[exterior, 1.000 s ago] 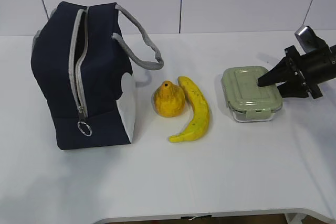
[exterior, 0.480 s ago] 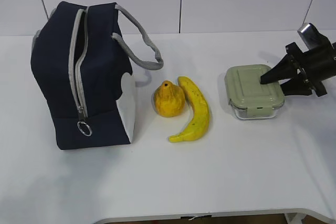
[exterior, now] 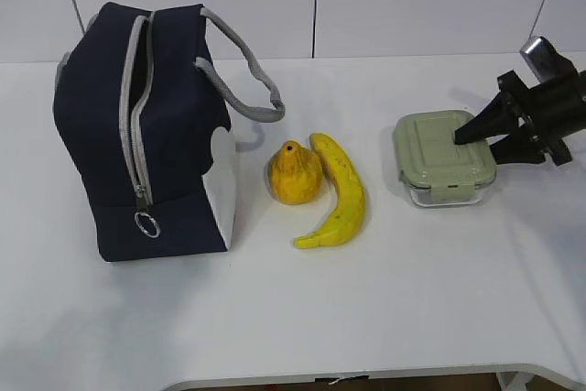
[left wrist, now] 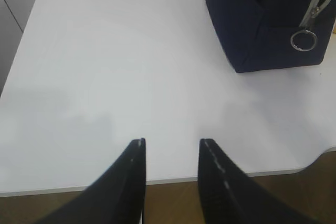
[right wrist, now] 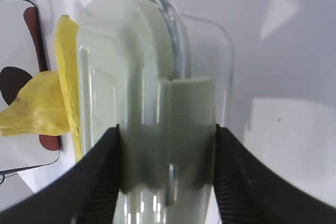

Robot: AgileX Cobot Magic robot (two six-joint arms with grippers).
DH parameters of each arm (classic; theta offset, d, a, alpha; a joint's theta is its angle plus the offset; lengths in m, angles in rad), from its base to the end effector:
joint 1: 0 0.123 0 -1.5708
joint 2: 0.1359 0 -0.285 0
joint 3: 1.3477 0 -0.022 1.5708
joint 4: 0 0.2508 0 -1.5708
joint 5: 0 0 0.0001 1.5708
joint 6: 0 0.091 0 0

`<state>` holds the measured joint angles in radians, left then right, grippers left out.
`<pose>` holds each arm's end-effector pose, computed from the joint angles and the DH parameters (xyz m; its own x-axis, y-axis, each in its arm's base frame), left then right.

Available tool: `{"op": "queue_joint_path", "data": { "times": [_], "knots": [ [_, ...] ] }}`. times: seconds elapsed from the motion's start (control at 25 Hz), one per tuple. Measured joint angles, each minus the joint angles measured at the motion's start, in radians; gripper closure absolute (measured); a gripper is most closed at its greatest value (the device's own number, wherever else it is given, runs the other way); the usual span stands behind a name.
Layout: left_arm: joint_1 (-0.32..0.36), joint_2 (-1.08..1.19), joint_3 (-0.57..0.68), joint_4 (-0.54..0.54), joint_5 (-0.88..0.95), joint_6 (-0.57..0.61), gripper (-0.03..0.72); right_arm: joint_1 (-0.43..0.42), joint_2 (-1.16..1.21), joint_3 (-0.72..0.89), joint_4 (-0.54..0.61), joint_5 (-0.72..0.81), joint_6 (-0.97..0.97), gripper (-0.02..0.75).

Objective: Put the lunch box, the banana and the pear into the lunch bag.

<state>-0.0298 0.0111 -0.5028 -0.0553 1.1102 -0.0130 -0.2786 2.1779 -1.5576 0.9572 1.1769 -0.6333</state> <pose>-0.0058 -0.0043 0.2743 -0.5083 -0.0224 -0.8609 0.0534 0.9969 -0.0575 0.4279 -0.0509 0.1650 -0.9640 0.1844 -0.1918 -0.0157 0.6804 0.7327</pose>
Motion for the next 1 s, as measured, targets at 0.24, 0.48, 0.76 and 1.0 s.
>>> {"op": "queue_joint_path", "data": {
  "times": [0.24,0.48,0.76,1.0],
  "knots": [
    [0.0,0.0,0.0,0.0,0.0,0.0,0.449,0.039,0.0,0.0,0.01,0.0,0.004,0.345],
    [0.0,0.0,0.0,0.0,0.0,0.0,0.449,0.071,0.0,0.0,0.013,-0.002,0.006,0.345],
    [0.0,0.0,0.0,0.0,0.0,0.0,0.449,0.08,0.0,0.0,0.013,-0.002,0.007,0.345],
    [0.0,0.0,0.0,0.0,0.0,0.0,0.449,0.082,0.0,0.0,0.014,-0.002,0.007,0.345]
  ]
}}
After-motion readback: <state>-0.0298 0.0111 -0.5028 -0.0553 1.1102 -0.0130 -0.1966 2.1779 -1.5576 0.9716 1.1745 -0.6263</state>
